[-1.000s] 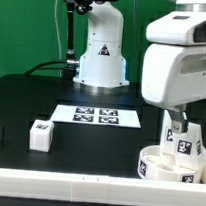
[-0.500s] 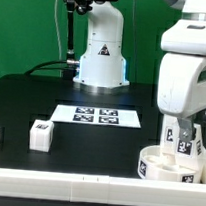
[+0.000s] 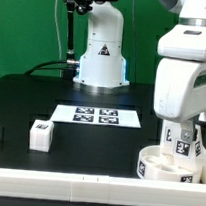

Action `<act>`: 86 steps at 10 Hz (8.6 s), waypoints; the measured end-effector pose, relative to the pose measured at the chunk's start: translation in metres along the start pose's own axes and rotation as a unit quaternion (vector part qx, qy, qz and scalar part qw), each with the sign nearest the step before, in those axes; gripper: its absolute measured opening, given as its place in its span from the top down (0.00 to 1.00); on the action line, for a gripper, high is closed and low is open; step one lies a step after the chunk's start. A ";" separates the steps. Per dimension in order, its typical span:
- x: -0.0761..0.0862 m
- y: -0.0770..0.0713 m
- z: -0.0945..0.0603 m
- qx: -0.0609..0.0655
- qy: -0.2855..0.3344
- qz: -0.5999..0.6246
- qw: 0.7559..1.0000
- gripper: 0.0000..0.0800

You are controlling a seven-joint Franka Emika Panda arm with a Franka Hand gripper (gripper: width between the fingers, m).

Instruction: Assemble stool

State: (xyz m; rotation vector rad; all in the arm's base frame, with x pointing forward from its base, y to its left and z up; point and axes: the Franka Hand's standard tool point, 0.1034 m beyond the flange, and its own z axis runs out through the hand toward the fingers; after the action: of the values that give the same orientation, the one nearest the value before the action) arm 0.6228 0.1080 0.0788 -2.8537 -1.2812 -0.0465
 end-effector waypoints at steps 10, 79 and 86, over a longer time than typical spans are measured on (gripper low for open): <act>0.002 -0.001 0.001 -0.001 0.007 0.372 0.928 0.58; -0.129 0.083 0.005 -0.052 0.024 0.480 0.875 0.19; -0.208 0.113 0.016 -0.045 0.000 0.425 0.904 0.19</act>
Offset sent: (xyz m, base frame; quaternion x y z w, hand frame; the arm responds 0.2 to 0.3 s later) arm 0.0000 0.0000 0.0000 0.0000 0.0000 0.1296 0.9916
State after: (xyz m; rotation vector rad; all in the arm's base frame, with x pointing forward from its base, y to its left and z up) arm 0.5695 -0.1215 0.0557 -3.1967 0.0578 -0.0932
